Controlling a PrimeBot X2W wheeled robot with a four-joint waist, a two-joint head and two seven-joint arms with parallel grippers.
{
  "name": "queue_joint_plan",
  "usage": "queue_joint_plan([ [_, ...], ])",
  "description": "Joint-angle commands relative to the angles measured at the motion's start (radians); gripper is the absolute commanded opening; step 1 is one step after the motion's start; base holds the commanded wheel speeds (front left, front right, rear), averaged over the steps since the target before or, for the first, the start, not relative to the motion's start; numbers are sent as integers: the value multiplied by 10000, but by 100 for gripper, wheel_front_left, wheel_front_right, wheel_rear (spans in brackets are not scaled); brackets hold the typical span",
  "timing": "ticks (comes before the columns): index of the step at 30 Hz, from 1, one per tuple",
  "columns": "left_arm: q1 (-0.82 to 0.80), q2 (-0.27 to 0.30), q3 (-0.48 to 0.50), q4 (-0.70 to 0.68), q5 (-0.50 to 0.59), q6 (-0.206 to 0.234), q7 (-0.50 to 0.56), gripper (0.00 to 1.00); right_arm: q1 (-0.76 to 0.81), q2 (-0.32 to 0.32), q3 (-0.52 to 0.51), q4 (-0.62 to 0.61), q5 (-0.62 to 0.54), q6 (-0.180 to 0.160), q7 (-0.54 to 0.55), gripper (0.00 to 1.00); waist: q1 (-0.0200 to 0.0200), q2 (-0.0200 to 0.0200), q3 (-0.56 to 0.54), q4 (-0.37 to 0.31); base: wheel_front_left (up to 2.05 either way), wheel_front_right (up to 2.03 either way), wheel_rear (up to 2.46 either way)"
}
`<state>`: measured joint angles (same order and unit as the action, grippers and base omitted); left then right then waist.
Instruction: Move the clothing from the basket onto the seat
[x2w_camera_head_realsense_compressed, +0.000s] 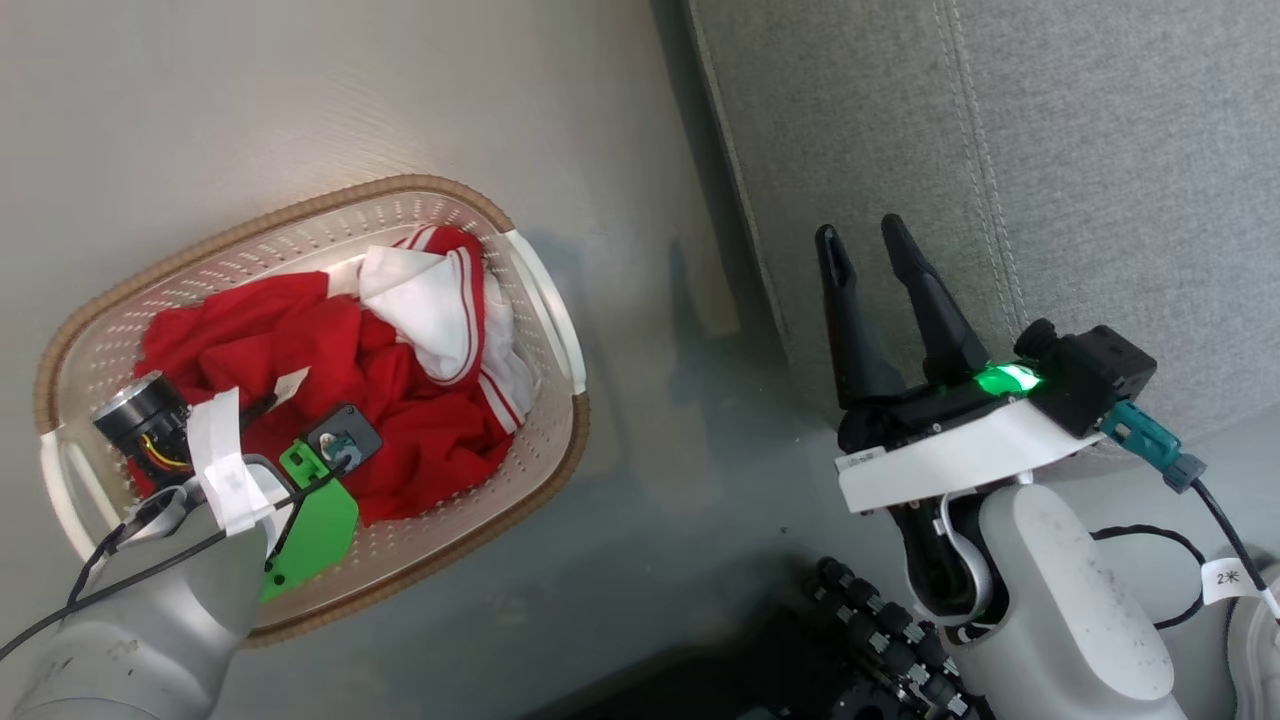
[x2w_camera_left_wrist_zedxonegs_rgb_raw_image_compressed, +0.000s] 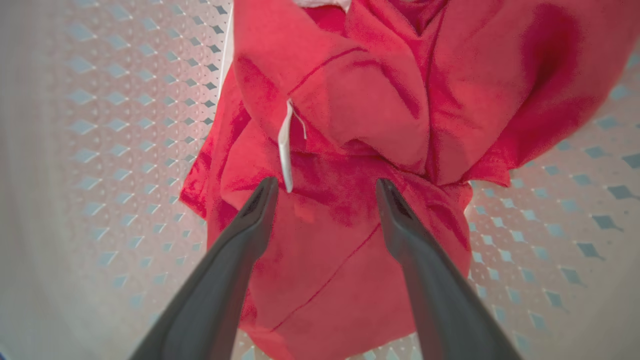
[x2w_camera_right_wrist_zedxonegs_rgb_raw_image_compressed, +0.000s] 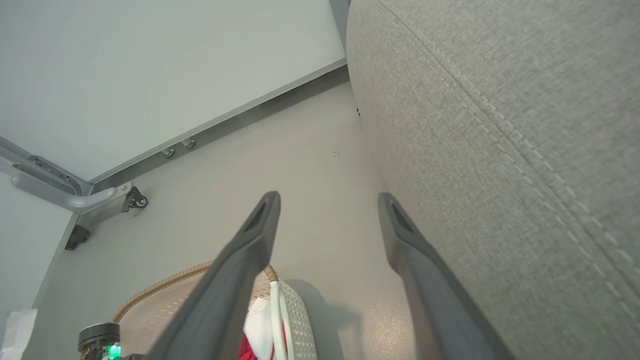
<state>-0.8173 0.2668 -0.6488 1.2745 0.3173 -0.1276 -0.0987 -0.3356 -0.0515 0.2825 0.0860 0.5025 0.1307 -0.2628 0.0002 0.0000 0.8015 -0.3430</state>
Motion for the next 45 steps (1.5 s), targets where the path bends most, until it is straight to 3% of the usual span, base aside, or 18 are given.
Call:
queue_joint_plan([
  [1, -140, 64, -157, 76, -46, -39, 146, 100, -61, 20, 229, -38, 181, 1, -31, 100, -2, 0, 432, -489, 0, 0, 0],
  [8, -417, 340, -1208, 138, -245, -38, 1352, 100, -197, 12, 657, -156, 513, 1, -31, 100, -2, 0, 666, -829, 0, 0, 0],
  [15, -624, 690, -2423, 147, -1141, -38, 3487, 100, -287, 11, 893, -208, 830, 1, -31, 100, -2, 0, 957, -1166, 0, 0, 0],
  [32, -1613, 1181, -5493, 113, -4271, -38, 5195, 100, -222, 10, 903, -538, 900, 1, -31, 100, -2, 0, 1616, -1288, 0, 0, 0],
  [33, -1654, 1213, -5655, 65, -4442, -39, 5239, 49, -193, 10, 904, -539, 892, 1, -31, 100, -2, 0, 1630, -1288, 0, 0, 0],
  [35, -1717, 1265, -5867, -56, -4797, -39, 5319, 0, -161, 10, 890, -541, 878, 1, -31, 100, -2, 0, 1647, -1285, 0, 0, 0],
  [45, -1635, 1603, -6280, -625, -5530, -24, 5324, 0, -489, 13, 980, -421, 860, 1, -31, 100, -2, 0, 1349, -1426, 0, 0, 0],
])
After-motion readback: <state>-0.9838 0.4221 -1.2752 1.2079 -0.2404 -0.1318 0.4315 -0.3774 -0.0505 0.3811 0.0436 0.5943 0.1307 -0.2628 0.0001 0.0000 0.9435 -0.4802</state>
